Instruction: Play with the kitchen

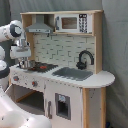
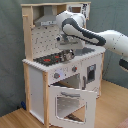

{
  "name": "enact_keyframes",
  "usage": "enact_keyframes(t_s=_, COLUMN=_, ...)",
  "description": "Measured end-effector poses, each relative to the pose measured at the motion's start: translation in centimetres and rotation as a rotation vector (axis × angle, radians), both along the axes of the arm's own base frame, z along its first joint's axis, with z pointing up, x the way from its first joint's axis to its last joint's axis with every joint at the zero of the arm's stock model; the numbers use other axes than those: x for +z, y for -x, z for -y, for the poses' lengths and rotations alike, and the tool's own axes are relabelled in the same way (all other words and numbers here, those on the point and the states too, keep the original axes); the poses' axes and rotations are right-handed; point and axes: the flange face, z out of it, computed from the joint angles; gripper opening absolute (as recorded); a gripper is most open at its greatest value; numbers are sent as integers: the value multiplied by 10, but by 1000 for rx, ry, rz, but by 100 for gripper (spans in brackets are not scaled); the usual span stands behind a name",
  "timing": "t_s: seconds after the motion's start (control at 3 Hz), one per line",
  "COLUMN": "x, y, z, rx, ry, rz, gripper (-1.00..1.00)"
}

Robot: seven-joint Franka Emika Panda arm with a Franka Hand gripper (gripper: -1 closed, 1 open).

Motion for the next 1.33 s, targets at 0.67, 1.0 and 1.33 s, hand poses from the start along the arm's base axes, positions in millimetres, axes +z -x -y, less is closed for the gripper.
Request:
enact_keyframes(t_s=0.67, x=1, y=5, z=35, rx=-18, ry=-8, rz=-13, gripper=-100)
enact_keyframes(t_s=1.0, x=-3, y=8, z=49, rx=-23, ry=-18, rz=-10, gripper=-100)
enact_keyframes(t_s=1.33, x=-9, y=13, z=63, rx=-26, ry=-31, rz=-3, gripper=-100)
